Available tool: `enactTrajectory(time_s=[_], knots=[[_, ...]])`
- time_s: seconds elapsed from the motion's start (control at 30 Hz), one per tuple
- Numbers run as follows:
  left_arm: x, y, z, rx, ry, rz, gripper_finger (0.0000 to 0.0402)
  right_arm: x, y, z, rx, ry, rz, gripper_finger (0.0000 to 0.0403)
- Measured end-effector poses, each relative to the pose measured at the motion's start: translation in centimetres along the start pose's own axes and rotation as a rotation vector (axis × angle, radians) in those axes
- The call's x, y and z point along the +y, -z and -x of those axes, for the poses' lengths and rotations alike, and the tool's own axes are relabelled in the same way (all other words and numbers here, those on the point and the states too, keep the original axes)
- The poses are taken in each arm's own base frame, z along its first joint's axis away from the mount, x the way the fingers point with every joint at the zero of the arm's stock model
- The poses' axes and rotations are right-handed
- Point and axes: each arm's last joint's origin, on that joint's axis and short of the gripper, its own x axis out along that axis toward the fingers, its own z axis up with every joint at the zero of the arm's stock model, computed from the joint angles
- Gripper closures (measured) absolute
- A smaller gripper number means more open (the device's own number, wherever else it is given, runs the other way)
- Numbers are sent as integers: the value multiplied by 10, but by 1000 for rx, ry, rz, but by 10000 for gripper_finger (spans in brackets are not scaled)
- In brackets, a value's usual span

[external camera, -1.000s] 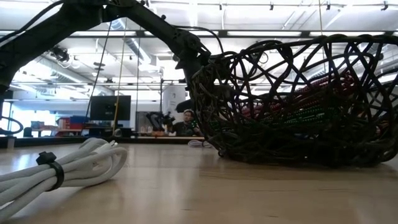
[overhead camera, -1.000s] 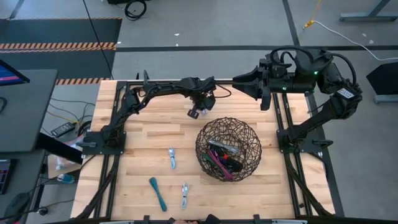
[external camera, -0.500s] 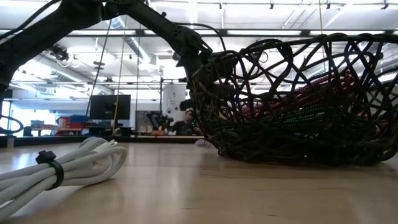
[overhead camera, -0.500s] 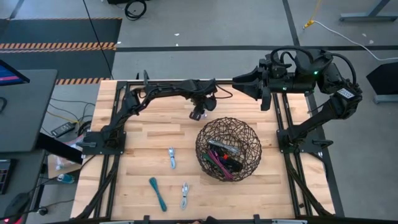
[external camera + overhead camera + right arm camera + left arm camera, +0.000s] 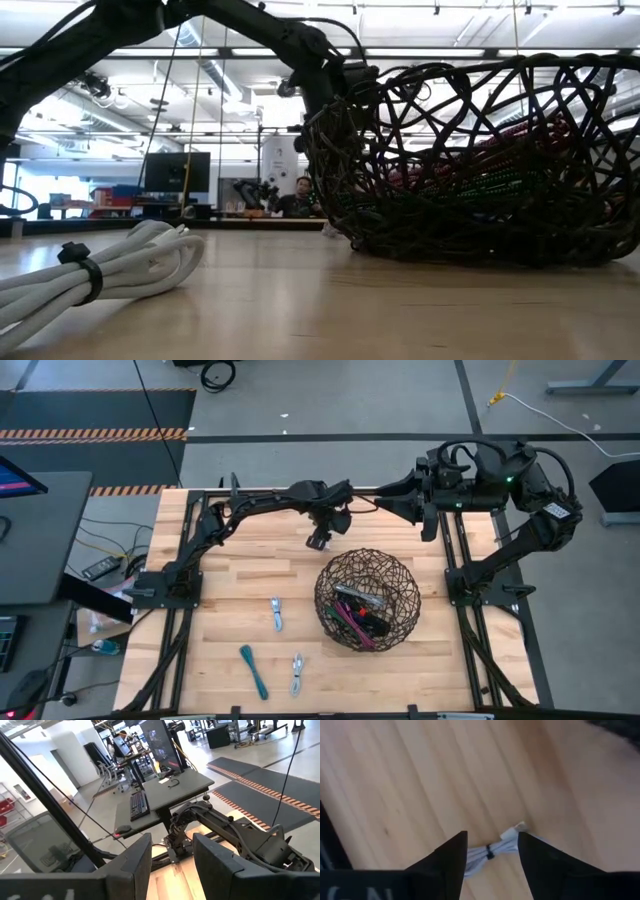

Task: Pick and place USB-C Cables
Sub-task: Put the purple charger cable into the black wire basket

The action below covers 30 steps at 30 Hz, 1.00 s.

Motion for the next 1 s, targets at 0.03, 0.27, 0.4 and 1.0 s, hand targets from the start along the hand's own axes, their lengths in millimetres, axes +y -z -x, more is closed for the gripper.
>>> enactTrajectory(time_s=[0.03,0.27,0.4,1.0], knots=[[-1,0,0,-4,21,1,223,0,0,0,1,-2,0,254],[-15,7,-9,25,151,27,229,3,1,1,5,-12,8,254],[-22,9,-16,51,174,82,228,3,1,1,6,-12,10,254],[-29,3,-34,97,-9,461,229,6,3,1,24,-39,8,254]])
